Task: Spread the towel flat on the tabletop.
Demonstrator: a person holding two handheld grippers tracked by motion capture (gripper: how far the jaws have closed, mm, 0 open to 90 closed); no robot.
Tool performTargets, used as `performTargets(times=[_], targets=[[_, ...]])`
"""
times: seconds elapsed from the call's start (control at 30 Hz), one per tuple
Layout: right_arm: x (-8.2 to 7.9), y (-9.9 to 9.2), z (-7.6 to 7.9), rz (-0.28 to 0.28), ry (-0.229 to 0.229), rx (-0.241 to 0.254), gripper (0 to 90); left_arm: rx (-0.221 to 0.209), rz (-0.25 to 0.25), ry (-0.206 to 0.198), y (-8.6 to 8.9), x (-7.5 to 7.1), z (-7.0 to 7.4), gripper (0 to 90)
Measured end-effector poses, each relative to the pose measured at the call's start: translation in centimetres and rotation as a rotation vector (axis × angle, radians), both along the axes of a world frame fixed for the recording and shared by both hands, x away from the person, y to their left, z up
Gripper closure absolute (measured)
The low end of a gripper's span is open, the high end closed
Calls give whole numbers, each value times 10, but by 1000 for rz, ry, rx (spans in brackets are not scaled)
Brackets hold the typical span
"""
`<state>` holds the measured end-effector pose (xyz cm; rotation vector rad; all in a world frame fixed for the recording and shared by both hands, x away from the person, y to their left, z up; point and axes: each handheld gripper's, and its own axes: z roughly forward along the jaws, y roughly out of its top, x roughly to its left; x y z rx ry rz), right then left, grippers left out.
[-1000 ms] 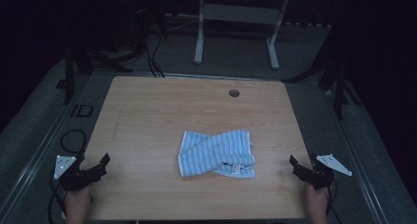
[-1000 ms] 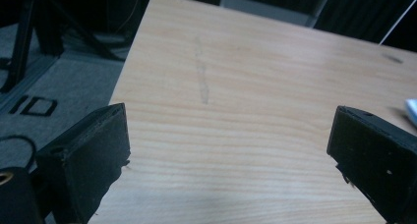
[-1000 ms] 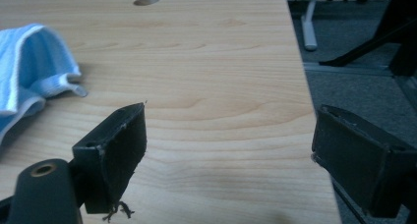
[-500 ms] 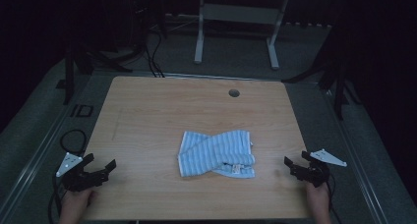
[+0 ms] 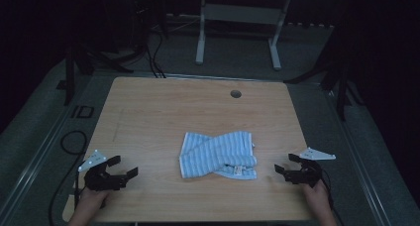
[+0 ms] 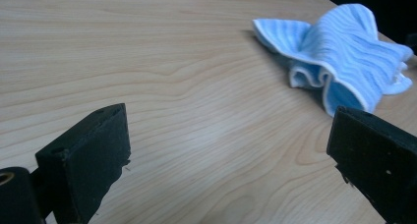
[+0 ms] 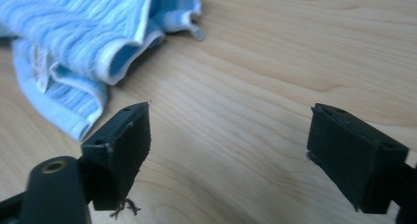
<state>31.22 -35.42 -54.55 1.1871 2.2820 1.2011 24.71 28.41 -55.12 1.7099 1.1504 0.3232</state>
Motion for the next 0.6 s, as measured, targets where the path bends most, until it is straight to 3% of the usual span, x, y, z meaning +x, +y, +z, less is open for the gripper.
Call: performTargets(times=[0.33,0.6], targets=[[3,18,3,119,9,6,143,22,-105,-24,-26,4,3,33],[7,37,12,198,1,26,127,71,-186,-34,-58,11,3,33]])
